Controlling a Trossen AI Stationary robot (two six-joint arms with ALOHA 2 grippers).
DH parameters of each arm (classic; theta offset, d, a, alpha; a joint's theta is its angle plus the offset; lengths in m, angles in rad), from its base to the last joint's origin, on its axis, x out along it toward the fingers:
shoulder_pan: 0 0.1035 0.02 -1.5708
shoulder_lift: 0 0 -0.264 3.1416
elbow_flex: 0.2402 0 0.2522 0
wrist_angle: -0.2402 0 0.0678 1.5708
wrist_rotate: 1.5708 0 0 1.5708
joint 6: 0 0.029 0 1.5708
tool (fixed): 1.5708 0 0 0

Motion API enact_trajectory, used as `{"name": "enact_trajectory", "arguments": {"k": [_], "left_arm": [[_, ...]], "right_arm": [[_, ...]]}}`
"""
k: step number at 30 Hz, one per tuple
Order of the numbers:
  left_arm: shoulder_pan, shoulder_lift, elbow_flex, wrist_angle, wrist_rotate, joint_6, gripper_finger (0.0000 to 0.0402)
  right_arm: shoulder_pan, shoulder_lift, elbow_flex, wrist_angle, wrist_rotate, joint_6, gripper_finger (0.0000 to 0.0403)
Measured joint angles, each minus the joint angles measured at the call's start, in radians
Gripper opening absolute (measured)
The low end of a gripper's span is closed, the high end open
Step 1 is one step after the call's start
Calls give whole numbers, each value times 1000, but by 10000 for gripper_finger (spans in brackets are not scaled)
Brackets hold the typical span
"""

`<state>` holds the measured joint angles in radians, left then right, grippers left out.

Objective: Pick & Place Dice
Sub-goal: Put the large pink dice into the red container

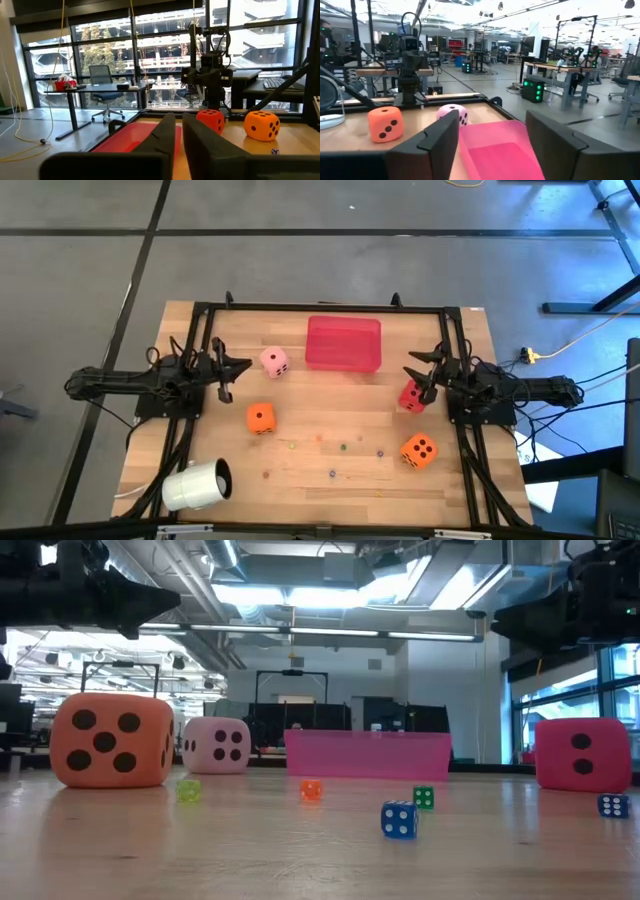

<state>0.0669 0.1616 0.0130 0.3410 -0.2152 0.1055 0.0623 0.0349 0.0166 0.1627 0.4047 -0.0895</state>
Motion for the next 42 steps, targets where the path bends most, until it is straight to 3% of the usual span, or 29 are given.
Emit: {"name": "enact_trajectory", "arguments": {"k": [6, 15, 20, 34, 42], "left_arm": [[0, 24, 40, 0, -14, 64, 116], [0, 126, 94, 0, -222, 100, 268], [0, 191, 96, 0, -294, 80, 328], [1, 318, 97, 0, -394, 66, 396], [0, 375, 97, 0, -366, -110, 400]], "right_arm": [[0, 0, 0, 31, 7, -27, 249], [-20, 0, 0, 122, 7, -106, 248], [-26, 0, 0, 121, 7, -105, 247], [-26, 0, 0, 111, -2, -103, 247], [-26, 0, 0, 111, -4, -103, 247]]}}
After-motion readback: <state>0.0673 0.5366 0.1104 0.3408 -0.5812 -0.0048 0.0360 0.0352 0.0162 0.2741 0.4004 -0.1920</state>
